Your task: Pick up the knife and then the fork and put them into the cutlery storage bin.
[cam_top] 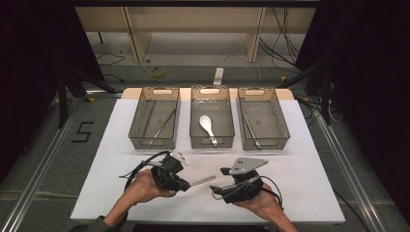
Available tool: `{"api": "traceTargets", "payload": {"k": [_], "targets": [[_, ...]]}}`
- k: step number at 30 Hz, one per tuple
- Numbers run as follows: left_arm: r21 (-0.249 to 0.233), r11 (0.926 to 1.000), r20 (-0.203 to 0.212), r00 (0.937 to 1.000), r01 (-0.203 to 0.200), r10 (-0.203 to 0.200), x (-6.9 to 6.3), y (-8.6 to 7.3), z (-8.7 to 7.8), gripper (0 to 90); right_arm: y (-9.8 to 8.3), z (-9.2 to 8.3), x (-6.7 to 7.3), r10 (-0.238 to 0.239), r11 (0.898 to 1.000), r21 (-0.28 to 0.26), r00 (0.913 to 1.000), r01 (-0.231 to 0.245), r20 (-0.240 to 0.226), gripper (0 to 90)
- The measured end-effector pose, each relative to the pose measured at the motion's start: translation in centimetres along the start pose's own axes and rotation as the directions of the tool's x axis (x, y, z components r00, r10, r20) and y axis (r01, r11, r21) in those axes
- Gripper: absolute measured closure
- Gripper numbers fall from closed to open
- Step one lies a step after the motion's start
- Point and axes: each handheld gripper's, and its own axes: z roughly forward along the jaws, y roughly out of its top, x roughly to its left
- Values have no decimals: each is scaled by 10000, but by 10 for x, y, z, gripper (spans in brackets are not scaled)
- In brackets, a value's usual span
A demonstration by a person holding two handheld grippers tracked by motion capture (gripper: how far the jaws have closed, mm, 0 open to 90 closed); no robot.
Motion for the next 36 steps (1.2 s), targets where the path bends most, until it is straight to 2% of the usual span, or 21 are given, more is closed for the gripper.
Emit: {"api": "traceTargets", "payload": {"k": [7,12,15,17,20,23,24,25,26,27,28,29,34,35,36], "targets": [[74,9997,399,9989,-231,228,-9,5,3,836,0,17,13,-1093,9923,592,9940,1089,48,350],[67,9992,629,9973,-394,389,-16,7,3,836,0,26,24,-1880,9764,1095,9821,1863,60,389],[168,9985,757,9959,-518,504,-19,9,4,836,-1,31,28,-2302,9632,1424,9731,2279,-7,416],[194,9983,856,9949,-556,537,-21,9,5,836,-2,33,31,-2367,9598,1566,9716,2331,42,447],[211,9977,965,9934,-642,619,-22,10,6,836,-3,35,33,-2734,9499,1595,9619,2687,80,482],[250,9978,1124,9920,-612,580,-22,10,6,836,-3,36,35,-2926,9429,1673,9562,2882,19,536],[285,9977,1152,9916,-617,581,-22,10,7,836,-3,36,36,-2857,9438,1741,9583,2810,21,553],[305,9977,1168,9916,-600,561,-22,9,8,836,-4,37,36,-3034,9392,1696,9529,2986,25,577],[343,9974,1191,9911,-634,589,-22,9,8,836,-4,36,37,-3033,9382,1743,9529,2990,-17,602],[356,9971,1276,9899,-666,616,-22,9,9,835,-4,37,37,-3210,9327,1725,9471,3166,-24,625],[361,9971,1340,9891,-667,613,-23,10,9,835,-4,36,38,-3164,9317,1866,9486,3118,-50,656],[395,9967,1376,9884,-703,642,-23,10,9,836,-4,36,38,-3249,9276,1918,9457,3205,-91,685],[599,9944,1486,9859,-865,769,-24,10,11,833,-6,37,40,-4235,8812,2100,9047,4235,-473,756],[624,9935,1384,9867,-950,857,-26,10,12,832,-6,38,42,-4405,8718,2158,8965,4398,-473,778],[635,9919,1238,9871,-1103,1018,-27,10,12,838,-6,38,44,-4466,8687,2173,8936,4451,-450,806]]}}
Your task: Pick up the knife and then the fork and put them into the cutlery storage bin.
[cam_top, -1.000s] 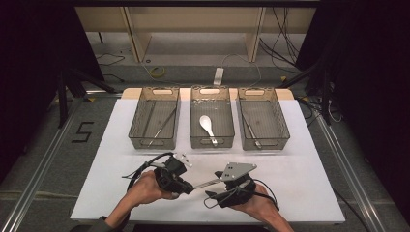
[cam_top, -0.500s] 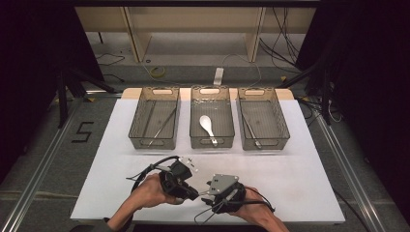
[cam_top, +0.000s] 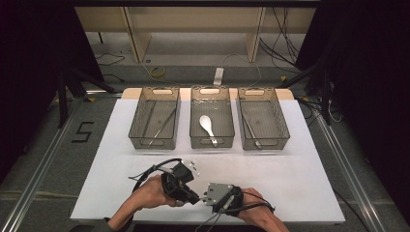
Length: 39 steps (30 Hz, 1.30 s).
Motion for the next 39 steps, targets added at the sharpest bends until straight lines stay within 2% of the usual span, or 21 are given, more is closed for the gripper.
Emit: {"api": "traceTargets", "payload": {"k": [1,3,5,6,8,10,12,15,16,20,24,30,32,34,39], "targets": [[4,10000,-32,10000,-2,2,-1,0,0,836,1,1,1,-31,10000,8,10000,31,-1,821],[14,10000,-79,9999,-98,98,0,0,-1,821,1,1,4,-435,9990,91,9990,434,37,842],[-164,9998,-227,9997,-128,124,-1,1,-3,777,2,3,6,-634,9978,192,9975,640,-297,874],[-230,9996,-273,9995,-180,174,-1,1,-5,710,2,4,8,-586,9979,268,9981,590,-163,875],[-478,9985,-431,9987,-273,253,-3,1,-8,687,1,5,7,-539,9977,399,9984,545,-155,876],[-721,9969,-699,9972,-320,270,-3,2,-11,604,-1,3,4,-385,9988,305,9992,387,-71,877],[-1248,9921,-779,9969,-156,59,-3,2,-14,570,-2,1,1,-251,9992,317,9997,252,-33,878],[-1511,9882,-733,9972,-265,155,-4,0,-20,546,-4,0,-2,-7,9992,389,9999,2,130,877],[-1502,9881,-772,9968,-333,219,-4,0,-22,533,-5,-1,-3,80,9990,433,10000,-79,1,877],[-1843,9827,-976,9952,-185,4,-3,0,-26,440,-7,-3,-6,120,9992,387,9999,-123,62,877],[-2178,9760,-1356,9905,-85,-216,0,-2,-29,360,-10,-6,-11,437,9984,353,9988,-445,227,877],[-2943,9557,-1743,9835,-44,-492,3,-6,-35,305,-17,-8,-17,829,9958,341,9954,-846,482,877],[-3220,9467,-1750,9830,-34,-559,4,-8,-37,288,-19,-9,-19,896,9949,414,9945,-919,542,877],[-3402,9403,-1869,9802,-25,-650,4,-9,-39,273,-21,-10,-21,1011,9938,410,9929,-1038,633,877],[-3944,9189,-2147,9733,-109,-806,8,-16,-42,239,-24,-13,-25,1377,9893,365,9869,-1411,835,877]]}}
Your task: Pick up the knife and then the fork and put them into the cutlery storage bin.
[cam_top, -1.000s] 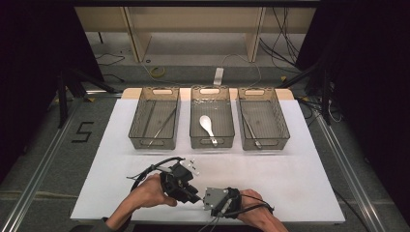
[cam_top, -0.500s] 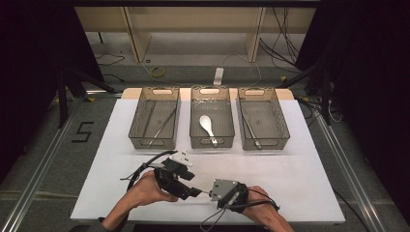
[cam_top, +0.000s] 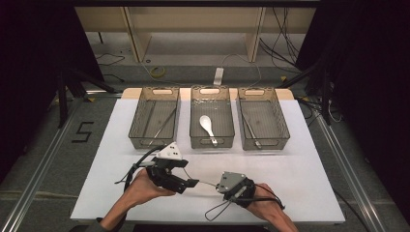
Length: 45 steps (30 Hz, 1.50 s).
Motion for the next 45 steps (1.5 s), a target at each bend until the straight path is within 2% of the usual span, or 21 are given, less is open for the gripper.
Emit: {"api": "traceTargets", "payload": {"k": [10,14,22,33,45], "targets": [[-719,9970,-501,9982,291,-328,7,-11,-8,216,-6,-4,-10,584,9983,-57,9979,-582,297,876],[-611,9977,-748,9966,288,-334,11,-16,-9,192,-7,-6,-12,721,9974,-115,9968,-718,345,876],[-792,9962,-1165,9922,362,-453,14,-24,-12,190,-10,-10,-18,967,9952,-221,9942,-957,480,875],[-976,9940,-1462,9872,495,-636,19,-32,-15,187,-17,-19,-28,1545,9874,-460,9851,-1513,759,876],[-1457,9864,-1801,9783,762,-1022,25,-40,-25,185,-25,-25,-39,2104,9768,-618,9731,-2053,935,875]]}}
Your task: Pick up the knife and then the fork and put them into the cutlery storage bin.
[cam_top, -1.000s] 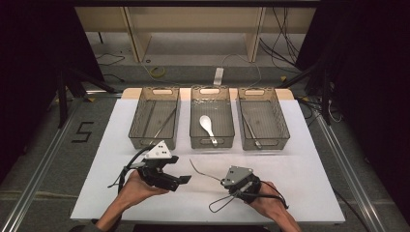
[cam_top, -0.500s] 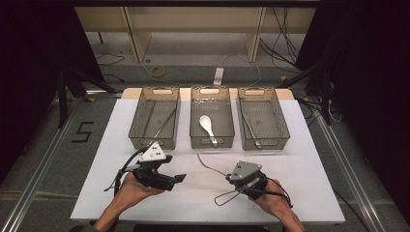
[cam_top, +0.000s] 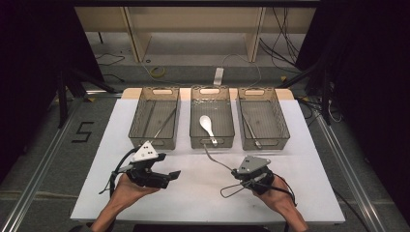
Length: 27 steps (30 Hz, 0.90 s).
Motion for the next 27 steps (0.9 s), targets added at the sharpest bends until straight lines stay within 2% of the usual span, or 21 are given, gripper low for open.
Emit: {"api": "traceTargets", "payload": {"k": [5,13,18,22,25,27], "targets": [[-39,9999,-129,9998,142,-143,2,-2,-1,183,-1,-3,-8,242,9996,-126,9997,-241,46,875],[-72,9996,-295,9991,287,-289,7,-6,-4,180,-2,-9,-28,1029,9938,-434,9947,-1027,36,875],[-171,9992,-384,9986,361,-367,7,-7,-6,179,-3,-10,-42,1593,9857,-553,9872,-1590,23,875],[-177,9993,-471,9983,341,-349,9,-8,-8,173,0,-16,-52,1798,9812,-744,9836,-1782,155,875],[-386,9975,-445,9971,599,-616,10,-8,-9,167,3,-19,-61,2157,9722,-977,9763,-2130,178,876],[-413,9976,-471,9972,561,-580,10,-8,-10,167,5,-20,-68,2356,9669,-1054,9716,-2322,206,875]]}}
